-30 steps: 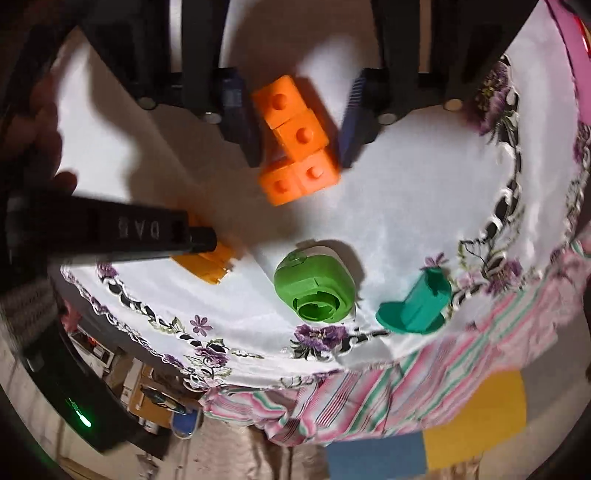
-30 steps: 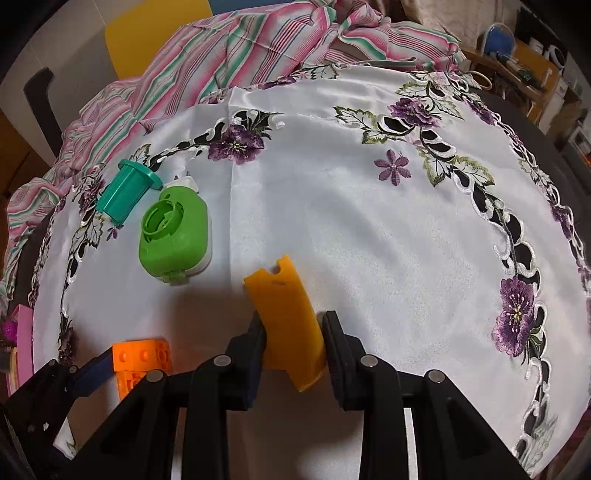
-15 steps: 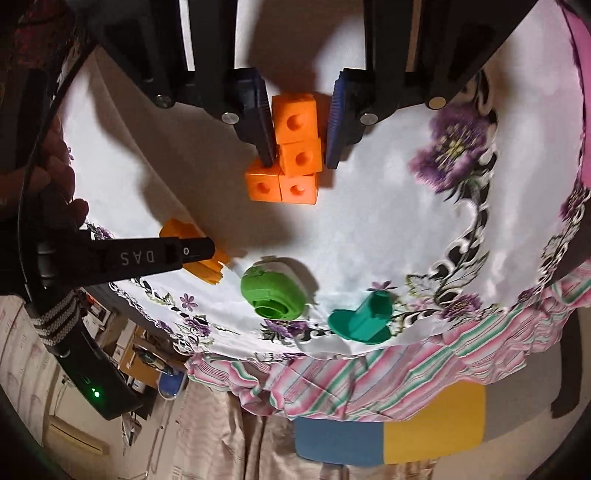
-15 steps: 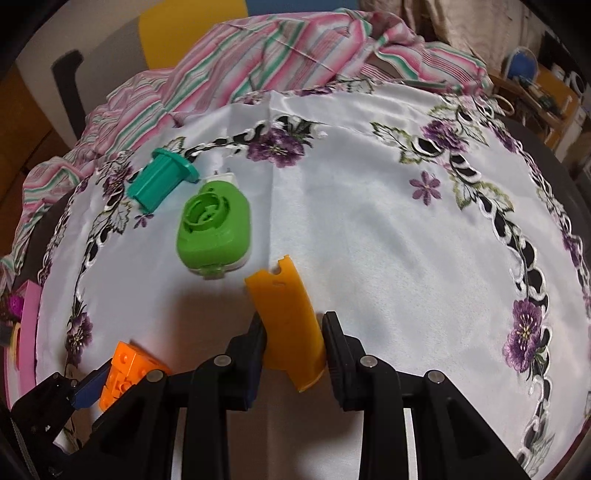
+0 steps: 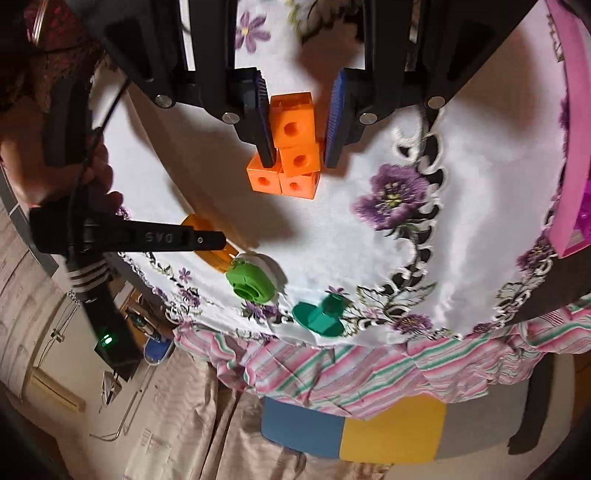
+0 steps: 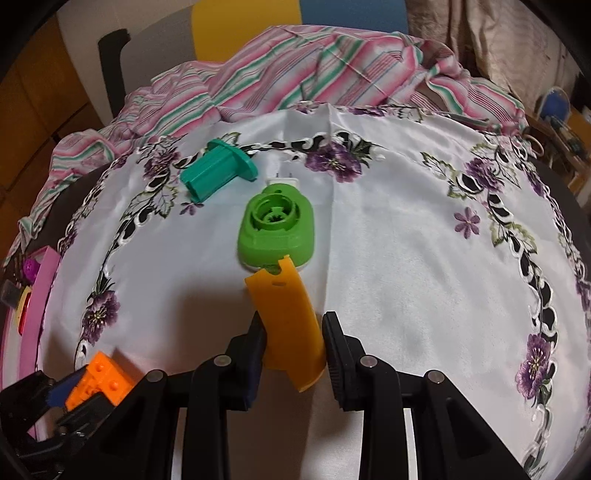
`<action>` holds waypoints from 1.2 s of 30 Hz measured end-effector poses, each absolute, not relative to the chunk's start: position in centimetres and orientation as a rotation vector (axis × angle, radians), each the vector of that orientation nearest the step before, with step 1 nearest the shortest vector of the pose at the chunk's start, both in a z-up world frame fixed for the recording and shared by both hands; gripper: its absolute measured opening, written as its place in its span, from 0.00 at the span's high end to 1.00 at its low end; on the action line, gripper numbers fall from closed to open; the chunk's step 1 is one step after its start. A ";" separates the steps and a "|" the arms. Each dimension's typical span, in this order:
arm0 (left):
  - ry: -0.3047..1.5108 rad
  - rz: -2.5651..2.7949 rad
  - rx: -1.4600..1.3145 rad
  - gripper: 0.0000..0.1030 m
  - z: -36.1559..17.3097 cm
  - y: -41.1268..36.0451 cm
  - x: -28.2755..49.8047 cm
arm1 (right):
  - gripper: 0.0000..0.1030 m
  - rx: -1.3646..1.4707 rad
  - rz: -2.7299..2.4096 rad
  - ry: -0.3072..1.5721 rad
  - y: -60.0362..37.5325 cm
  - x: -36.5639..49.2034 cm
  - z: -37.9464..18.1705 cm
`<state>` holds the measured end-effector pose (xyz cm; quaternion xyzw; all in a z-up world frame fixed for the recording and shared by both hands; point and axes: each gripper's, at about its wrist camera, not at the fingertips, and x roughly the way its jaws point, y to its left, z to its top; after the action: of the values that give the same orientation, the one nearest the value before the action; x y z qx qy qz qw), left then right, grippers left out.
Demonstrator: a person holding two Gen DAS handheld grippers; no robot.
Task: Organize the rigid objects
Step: 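Carry the orange cubes into the tray and open the left tool while the right tool holds the curved piece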
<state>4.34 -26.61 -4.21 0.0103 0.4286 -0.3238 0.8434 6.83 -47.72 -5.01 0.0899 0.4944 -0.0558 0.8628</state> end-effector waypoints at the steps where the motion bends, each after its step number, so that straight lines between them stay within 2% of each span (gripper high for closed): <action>1: 0.896 -0.682 0.021 0.75 -4.0 -26.2 4.1 | 0.70 0.183 -0.114 1.036 -47.6 6.8 -5.0; 15: 0.856 -0.621 -0.065 0.75 -2.1 -19.0 2.4 | 0.70 0.158 -0.076 1.009 -46.4 6.6 -4.5; 25: 0.819 -0.494 -0.168 0.75 -0.6 -9.8 1.9 | 0.70 0.079 -0.076 0.983 -44.5 6.4 -3.9; 36: 0.857 -0.297 -0.274 0.75 -2.3 -0.7 3.3 | 0.70 0.153 -0.079 0.970 -43.6 6.1 -3.3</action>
<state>3.28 -0.73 -2.30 -0.1320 0.4127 -0.1428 0.8899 6.13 -43.59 -3.25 0.0734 0.4658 -0.0382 0.8810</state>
